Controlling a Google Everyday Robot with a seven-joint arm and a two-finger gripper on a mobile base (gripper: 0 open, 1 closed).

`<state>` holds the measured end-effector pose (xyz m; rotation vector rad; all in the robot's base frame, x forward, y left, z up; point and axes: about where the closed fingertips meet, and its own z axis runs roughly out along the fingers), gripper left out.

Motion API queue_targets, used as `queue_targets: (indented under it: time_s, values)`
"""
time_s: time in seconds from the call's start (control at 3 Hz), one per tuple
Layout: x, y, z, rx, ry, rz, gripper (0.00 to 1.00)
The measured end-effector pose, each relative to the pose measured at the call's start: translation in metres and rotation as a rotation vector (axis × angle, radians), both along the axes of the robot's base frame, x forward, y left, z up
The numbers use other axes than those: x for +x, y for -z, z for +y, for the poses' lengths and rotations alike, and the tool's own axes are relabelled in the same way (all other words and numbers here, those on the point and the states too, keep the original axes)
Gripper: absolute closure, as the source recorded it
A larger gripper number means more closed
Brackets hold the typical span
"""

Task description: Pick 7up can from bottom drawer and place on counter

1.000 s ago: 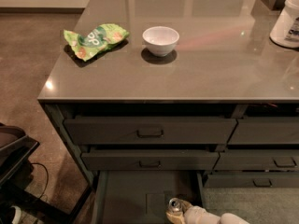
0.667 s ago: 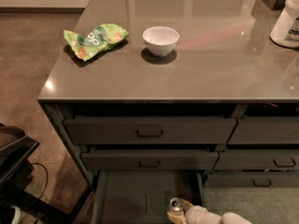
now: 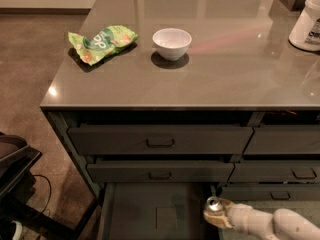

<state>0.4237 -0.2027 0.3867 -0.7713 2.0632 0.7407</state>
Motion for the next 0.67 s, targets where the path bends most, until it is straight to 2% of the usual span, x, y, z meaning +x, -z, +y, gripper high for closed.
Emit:
queue_targets:
  time_s: [0.33, 0.67]
  values:
    - [-0.0066, -0.0235, 0.0056, 0.026, -0.063, -0.011, 1.00]
    - [-0.0066, -0.0235, 0.0057, 0.026, -0.063, -0.011, 1.00]
